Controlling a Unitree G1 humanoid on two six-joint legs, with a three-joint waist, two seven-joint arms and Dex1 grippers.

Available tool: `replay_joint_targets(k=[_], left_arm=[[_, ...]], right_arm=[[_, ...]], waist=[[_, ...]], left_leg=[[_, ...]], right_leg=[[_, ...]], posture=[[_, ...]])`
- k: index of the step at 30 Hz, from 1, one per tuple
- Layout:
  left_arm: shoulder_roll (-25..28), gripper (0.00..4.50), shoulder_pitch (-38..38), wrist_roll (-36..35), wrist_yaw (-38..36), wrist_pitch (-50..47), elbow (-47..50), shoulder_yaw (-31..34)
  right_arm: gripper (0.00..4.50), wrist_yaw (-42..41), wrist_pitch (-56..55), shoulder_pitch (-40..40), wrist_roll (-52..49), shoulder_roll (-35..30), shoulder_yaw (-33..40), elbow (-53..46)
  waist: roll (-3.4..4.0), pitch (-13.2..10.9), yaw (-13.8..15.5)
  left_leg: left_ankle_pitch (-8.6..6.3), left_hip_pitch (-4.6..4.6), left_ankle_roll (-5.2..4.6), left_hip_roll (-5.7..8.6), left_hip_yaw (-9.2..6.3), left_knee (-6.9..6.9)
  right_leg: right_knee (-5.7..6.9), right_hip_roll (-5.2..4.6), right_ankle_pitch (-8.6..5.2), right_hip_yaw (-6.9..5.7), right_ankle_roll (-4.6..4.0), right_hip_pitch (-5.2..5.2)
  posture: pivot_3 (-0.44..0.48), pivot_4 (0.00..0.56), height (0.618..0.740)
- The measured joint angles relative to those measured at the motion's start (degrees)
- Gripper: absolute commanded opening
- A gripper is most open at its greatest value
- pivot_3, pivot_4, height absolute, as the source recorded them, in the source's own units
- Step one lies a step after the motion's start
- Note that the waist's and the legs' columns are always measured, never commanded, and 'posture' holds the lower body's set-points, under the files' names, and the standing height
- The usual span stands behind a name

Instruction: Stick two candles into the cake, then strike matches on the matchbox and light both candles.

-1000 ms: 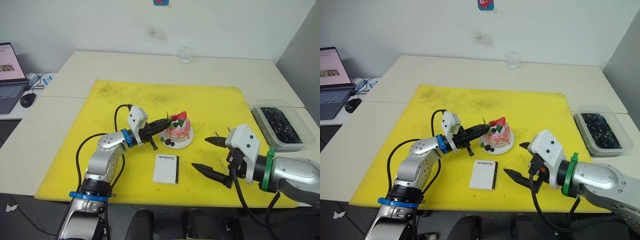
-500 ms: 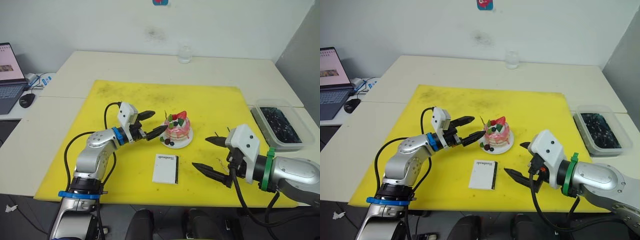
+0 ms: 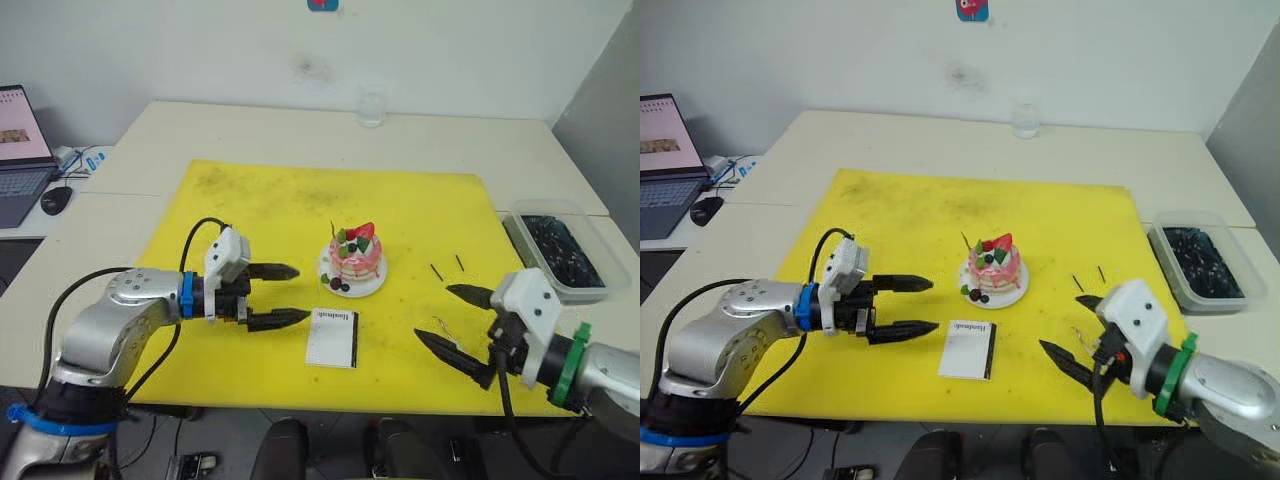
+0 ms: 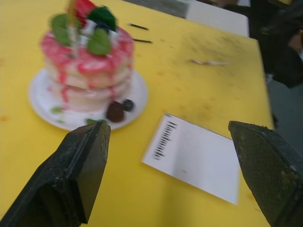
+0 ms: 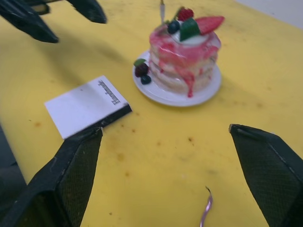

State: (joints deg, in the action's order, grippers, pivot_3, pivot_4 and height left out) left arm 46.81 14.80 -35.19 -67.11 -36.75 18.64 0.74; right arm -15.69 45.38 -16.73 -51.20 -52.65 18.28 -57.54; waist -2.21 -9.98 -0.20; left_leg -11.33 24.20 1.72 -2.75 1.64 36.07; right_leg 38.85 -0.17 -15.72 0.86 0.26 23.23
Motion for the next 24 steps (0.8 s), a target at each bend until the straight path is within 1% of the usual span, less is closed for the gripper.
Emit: replay_joint_targets(k=[3, 7, 11, 17, 20, 24], left_arm=[[0.72, 4.45, -3.19, -2.05, -1.36, -1.51, 5.46, -1.44], [0.19, 4.45, -4.51, -3.31, -2.17, -1.88, 10.15, -4.19], [-1.73, 4.45, -4.52, -3.24, -1.93, -1.40, 11.00, -6.44], [-3.27, 4.45, -5.21, -3.19, -0.58, -0.34, 11.47, -7.36], [-3.53, 4.50, -5.54, -3.20, 0.45, -0.32, 12.20, -7.66], [-4.47, 4.50, -5.49, -3.26, 1.85, -0.35, 12.48, -7.68]], right_arm=[[4.50, -0.21, -2.88, -7.39, 7.94, 3.48, 0.58, 0.69], [4.50, -0.52, -7.58, -10.91, 16.67, 7.22, -2.45, 3.47], [4.50, -0.72, -10.37, -11.22, 22.85, 10.49, -7.15, 7.07], [4.50, -1.50, -12.30, -9.65, 28.04, 14.83, -12.99, 10.97], [3.88, -1.54, -12.49, -8.49, 29.85, 16.30, -13.97, 12.34], [2.43, -1.97, -12.47, -9.33, 31.77, 17.48, -15.03, 13.49]], waist=[[0.00, 0.00, 0.04], [0.01, 0.00, -0.01], [0.03, 0.01, -0.10], [0.03, 0.02, -0.11], [0.03, 0.02, -0.07], [0.03, 0.02, -0.05]], left_leg=[[0.00, -0.05, 0.00, 0.00, 0.03, 0.01], [0.00, -0.29, 0.00, -0.04, 0.02, 0.01], [0.00, -0.31, 0.00, -0.03, 0.04, 0.00], [-0.01, -0.25, 0.01, -0.02, 0.09, -0.05], [-0.01, -0.23, 0.01, -0.02, 0.04, -0.07], [-0.01, -0.25, 0.01, -0.02, 0.03, -0.07]], right_leg=[[0.01, -0.02, 0.00, 0.03, 0.00, -0.02], [0.07, -0.02, -0.18, 0.03, -0.32, -0.10], [0.09, -0.01, -0.19, 0.07, -0.35, -0.10], [0.07, 0.00, -0.24, 0.08, -0.42, -0.07], [0.07, 0.00, -0.24, 0.04, -0.41, -0.06], [0.08, 0.01, -0.28, 0.03, -0.49, -0.07]], posture=[[0.000, 0.150, 0.740], [0.000, 0.150, 0.740], [0.000, 0.150, 0.740], [0.000, 0.150, 0.740], [0.000, 0.150, 0.740], [0.000, 0.150, 0.740]])
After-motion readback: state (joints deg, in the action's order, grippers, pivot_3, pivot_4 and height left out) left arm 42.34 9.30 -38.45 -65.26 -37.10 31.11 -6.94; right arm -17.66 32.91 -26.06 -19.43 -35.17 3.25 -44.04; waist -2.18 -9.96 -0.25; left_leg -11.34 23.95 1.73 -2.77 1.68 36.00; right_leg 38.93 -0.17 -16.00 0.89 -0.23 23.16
